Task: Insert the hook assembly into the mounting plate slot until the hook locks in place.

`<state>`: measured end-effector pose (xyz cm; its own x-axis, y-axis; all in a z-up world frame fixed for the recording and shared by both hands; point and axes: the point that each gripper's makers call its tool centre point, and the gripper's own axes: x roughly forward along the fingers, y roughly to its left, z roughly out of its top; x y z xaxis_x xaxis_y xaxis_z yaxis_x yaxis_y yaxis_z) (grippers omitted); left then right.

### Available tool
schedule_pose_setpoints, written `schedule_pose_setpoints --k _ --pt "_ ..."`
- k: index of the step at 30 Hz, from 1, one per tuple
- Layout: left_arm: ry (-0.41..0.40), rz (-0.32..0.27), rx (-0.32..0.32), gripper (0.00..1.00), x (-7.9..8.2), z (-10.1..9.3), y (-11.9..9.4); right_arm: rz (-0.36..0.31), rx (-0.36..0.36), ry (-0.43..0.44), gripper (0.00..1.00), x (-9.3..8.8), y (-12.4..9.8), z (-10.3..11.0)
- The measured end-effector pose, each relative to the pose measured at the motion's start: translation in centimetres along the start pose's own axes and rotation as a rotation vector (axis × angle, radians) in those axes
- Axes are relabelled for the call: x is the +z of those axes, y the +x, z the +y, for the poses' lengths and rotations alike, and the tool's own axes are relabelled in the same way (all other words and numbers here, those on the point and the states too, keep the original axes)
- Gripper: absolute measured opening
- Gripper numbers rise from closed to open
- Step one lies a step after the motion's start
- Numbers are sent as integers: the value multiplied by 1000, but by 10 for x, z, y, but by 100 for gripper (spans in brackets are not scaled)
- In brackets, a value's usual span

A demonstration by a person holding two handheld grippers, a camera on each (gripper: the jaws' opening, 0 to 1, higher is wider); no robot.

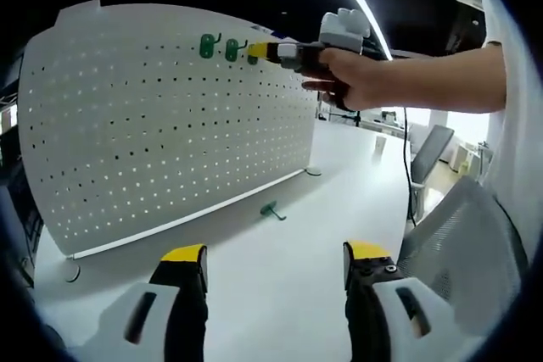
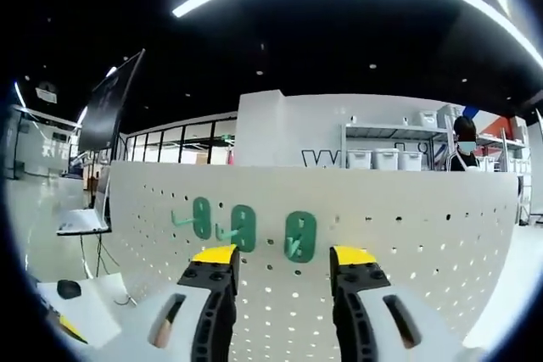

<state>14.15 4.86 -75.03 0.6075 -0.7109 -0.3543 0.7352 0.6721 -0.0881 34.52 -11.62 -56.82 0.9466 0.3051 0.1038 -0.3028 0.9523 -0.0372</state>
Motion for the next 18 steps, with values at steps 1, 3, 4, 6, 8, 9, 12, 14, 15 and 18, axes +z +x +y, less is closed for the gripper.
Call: schedule_pose_setpoints --k 1,3,4,6,8,9,12,14,15,18 --pt "3 4 -1 67 -1 0 0 -10 9 -6 50 1 -1 1" --pt "8 6 -4 67 -1 -2 0 -12 19 -23 52 3 -2 4" --pt "10 7 -4 67 0 -2 0 -11 23 -28 52 3 -2 5" --pt "9 5 -3 67 0 -2 0 -21 33 -14 53 4 -1 7" --pt "11 4 -1 67 1 -1 1 -23 31 0 53 6 0 7" --pt "12 3 -1 67 2 -1 0 -24 36 -4 53 6 0 8" --pt "12 1 1 67 3 -1 0 -22 45 0 51 6 -3 9" --pt "16 1 2 67 3 -1 0 -28 65 9 51 6 -8 10" --pt "16 1 2 67 3 -1 0 -28 72 8 51 5 -9 11" --pt "12 -4 6 67 4 0 0 -48 123 32 51 7 -16 15"
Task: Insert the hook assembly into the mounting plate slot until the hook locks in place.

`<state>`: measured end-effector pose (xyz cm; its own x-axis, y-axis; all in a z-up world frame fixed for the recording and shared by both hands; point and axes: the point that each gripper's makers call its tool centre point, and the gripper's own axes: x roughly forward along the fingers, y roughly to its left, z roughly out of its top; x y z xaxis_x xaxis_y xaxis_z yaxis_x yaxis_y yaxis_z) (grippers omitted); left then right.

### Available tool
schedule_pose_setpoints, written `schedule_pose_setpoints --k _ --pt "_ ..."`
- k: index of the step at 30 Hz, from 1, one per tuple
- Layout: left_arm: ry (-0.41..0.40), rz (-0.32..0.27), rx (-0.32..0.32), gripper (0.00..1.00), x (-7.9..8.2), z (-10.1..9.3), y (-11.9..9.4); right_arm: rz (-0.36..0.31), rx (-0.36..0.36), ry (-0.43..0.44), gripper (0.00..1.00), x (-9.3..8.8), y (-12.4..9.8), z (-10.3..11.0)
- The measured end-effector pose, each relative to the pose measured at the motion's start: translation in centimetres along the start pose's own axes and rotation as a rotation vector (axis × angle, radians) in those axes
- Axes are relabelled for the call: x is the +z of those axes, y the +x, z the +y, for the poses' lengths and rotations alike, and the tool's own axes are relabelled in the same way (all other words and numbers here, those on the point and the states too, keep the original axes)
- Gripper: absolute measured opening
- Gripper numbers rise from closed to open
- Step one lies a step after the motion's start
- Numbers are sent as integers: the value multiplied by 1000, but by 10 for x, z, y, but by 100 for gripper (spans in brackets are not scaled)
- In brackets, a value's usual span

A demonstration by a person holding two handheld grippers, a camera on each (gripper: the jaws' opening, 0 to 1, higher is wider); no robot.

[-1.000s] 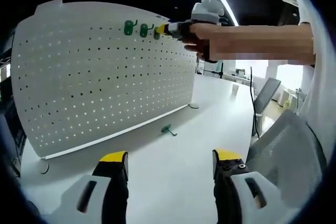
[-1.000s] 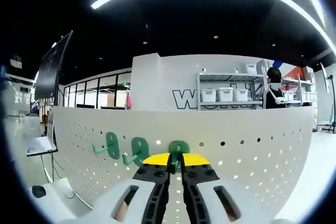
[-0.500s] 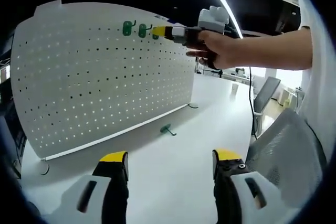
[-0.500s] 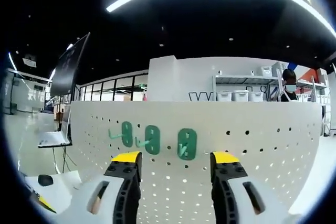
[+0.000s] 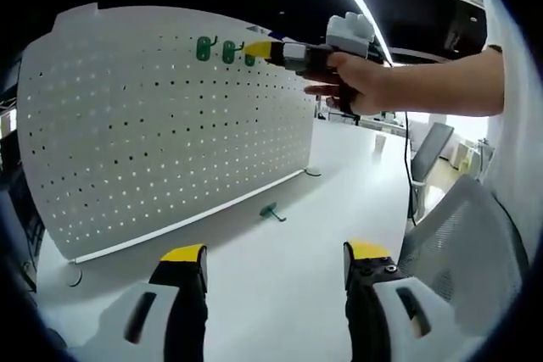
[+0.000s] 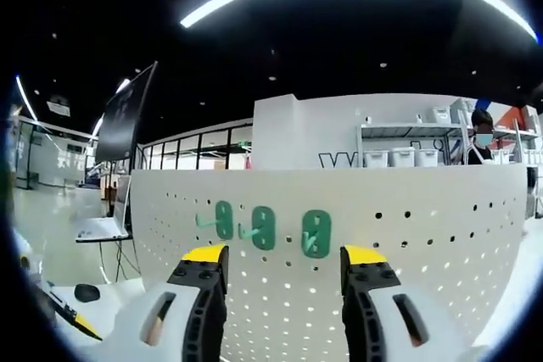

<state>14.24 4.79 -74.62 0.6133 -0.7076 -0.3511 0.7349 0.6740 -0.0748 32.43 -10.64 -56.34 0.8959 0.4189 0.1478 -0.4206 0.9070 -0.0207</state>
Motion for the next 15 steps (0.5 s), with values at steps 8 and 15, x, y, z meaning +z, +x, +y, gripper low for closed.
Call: schedule_pose_setpoints --k 8,15 --pt "3 -4 -2 67 2 -1 2 16 28 -2 49 -1 -6 0" --pt "5 -9 -2 67 4 -1 1 45 61 -45 49 -9 -29 2"
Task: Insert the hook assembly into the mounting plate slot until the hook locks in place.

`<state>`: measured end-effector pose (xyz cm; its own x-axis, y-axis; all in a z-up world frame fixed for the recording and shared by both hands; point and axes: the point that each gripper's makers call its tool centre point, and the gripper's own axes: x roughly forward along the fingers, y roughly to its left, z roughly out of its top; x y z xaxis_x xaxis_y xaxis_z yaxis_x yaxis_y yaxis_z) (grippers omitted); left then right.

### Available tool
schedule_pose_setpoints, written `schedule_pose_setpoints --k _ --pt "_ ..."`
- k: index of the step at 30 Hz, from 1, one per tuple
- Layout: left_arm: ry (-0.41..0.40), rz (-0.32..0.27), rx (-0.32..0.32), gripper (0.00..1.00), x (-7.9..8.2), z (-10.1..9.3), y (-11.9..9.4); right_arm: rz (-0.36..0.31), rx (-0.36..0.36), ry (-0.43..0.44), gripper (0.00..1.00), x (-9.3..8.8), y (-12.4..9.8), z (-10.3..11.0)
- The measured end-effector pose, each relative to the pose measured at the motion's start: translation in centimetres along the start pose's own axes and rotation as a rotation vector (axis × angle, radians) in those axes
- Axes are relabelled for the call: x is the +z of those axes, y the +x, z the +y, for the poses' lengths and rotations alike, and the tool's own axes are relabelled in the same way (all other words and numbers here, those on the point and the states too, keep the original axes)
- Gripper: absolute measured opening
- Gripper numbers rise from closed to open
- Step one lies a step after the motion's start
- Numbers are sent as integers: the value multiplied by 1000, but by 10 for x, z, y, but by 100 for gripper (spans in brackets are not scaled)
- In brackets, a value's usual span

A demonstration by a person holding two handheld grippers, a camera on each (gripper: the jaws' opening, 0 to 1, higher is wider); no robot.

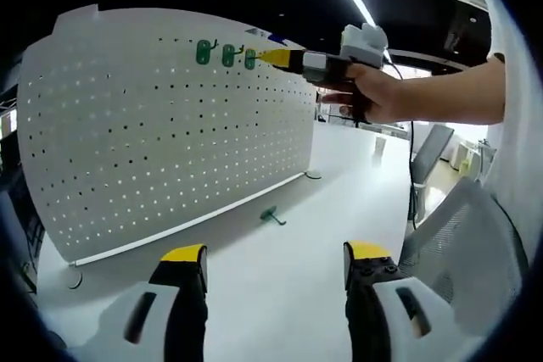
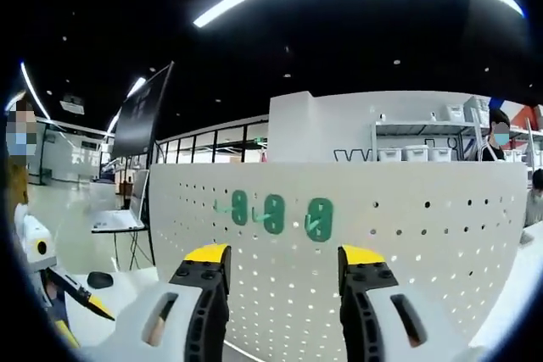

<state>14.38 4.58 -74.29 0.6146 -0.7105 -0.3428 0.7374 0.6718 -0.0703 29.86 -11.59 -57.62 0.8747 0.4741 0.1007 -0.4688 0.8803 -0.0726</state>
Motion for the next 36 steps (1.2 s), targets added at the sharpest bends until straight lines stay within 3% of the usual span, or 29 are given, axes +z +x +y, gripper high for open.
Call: schedule_pose_setpoints --k 20,36 --pt "-5 -10 -3 67 3 -3 -1 94 85 -8 49 -36 -63 21" --pt "-9 -11 1 68 2 -2 -2 151 102 11 50 -62 -95 30"
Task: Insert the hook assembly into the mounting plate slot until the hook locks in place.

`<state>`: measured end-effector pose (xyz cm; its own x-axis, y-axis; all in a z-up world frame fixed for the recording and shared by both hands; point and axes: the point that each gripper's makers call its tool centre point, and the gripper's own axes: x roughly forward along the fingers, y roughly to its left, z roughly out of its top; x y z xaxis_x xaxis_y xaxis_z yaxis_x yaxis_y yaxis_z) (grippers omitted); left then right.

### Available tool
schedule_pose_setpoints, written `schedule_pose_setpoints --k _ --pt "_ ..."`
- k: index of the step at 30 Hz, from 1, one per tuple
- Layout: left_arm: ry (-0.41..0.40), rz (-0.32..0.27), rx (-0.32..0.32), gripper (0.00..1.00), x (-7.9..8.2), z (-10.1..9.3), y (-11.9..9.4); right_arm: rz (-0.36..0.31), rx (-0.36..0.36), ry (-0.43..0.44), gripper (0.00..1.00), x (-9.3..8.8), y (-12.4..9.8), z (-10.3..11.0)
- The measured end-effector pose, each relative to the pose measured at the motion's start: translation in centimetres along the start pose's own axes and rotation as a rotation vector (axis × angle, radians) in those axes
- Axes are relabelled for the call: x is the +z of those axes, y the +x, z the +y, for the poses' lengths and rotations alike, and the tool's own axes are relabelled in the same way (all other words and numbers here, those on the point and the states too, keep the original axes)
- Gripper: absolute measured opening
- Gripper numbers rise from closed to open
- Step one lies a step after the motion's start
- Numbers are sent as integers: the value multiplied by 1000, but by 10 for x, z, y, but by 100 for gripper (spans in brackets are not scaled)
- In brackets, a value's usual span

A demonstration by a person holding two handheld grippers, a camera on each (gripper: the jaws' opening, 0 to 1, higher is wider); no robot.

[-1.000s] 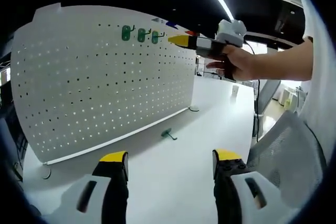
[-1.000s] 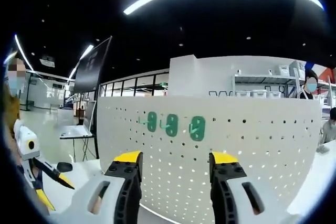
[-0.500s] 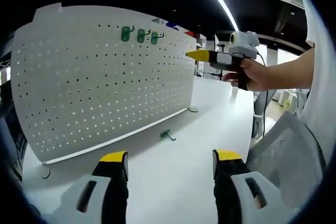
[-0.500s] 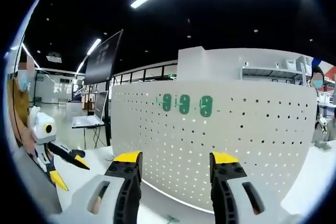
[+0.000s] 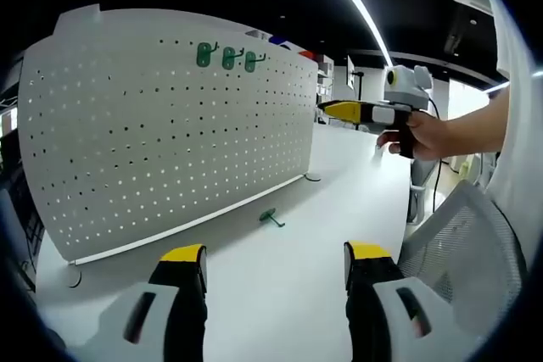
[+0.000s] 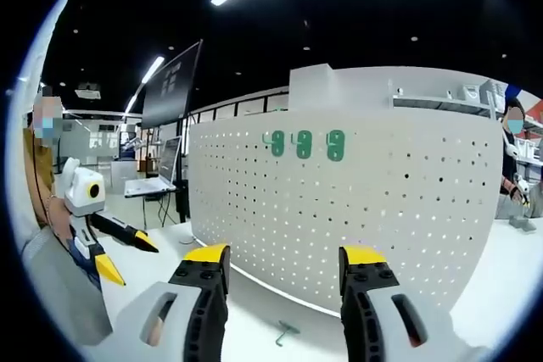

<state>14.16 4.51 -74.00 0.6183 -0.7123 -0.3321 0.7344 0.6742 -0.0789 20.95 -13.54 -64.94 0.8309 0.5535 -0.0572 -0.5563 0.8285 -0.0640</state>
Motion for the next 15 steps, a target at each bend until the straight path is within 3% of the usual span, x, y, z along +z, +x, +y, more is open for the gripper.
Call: schedule_pose_setpoints --k 15 --pt "-8 3 7 68 -3 2 -2 67 16 25 51 -35 -22 12"
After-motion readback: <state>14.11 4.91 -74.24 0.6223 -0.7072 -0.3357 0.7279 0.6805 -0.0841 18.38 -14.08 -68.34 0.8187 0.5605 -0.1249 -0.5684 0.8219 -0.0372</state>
